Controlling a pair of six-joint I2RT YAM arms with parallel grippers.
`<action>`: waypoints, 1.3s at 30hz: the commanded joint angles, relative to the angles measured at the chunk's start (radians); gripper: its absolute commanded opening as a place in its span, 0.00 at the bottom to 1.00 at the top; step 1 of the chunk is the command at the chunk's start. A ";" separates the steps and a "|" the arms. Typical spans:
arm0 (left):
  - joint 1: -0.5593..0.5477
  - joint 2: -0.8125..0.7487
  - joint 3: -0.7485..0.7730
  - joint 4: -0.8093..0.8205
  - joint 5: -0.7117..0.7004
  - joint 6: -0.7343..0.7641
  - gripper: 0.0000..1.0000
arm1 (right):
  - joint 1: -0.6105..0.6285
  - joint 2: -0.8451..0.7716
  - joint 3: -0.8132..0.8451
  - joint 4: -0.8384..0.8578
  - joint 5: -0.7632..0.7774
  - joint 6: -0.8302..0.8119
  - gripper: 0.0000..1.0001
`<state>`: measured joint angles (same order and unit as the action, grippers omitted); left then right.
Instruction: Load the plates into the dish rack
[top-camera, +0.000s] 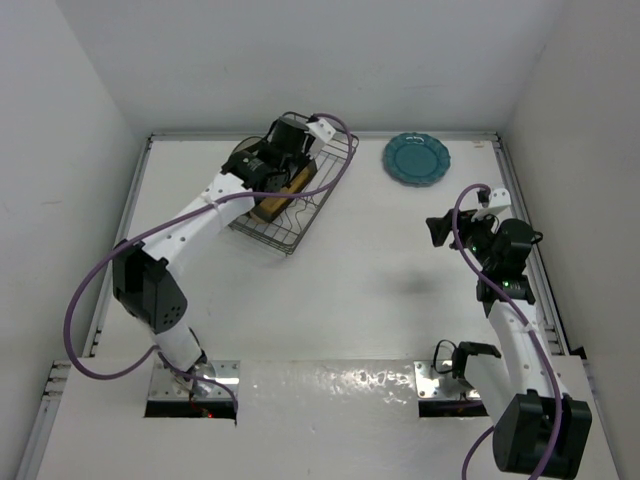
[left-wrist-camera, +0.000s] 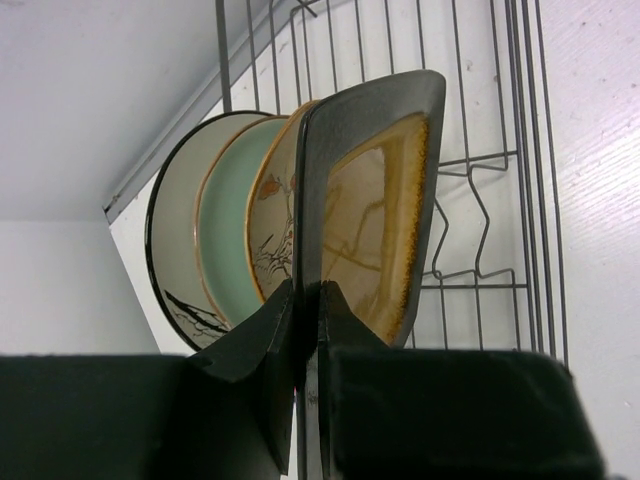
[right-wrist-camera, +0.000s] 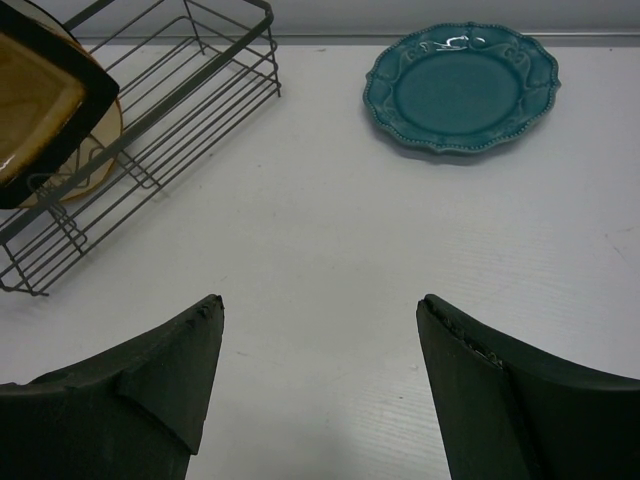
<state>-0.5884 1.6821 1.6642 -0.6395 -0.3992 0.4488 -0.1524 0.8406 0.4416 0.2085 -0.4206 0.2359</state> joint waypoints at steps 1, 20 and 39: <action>0.001 -0.018 0.042 0.150 -0.050 0.011 0.00 | 0.005 -0.011 0.008 0.052 -0.010 0.002 0.77; 0.010 -0.071 -0.012 0.207 -0.213 -0.194 0.00 | 0.004 0.002 0.003 0.060 -0.030 0.003 0.77; 0.010 -0.107 -0.057 0.231 -0.168 -0.162 0.00 | 0.004 0.008 0.003 0.063 -0.040 0.005 0.77</action>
<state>-0.5869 1.6436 1.5913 -0.5377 -0.5446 0.2569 -0.1524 0.8471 0.4416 0.2173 -0.4465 0.2359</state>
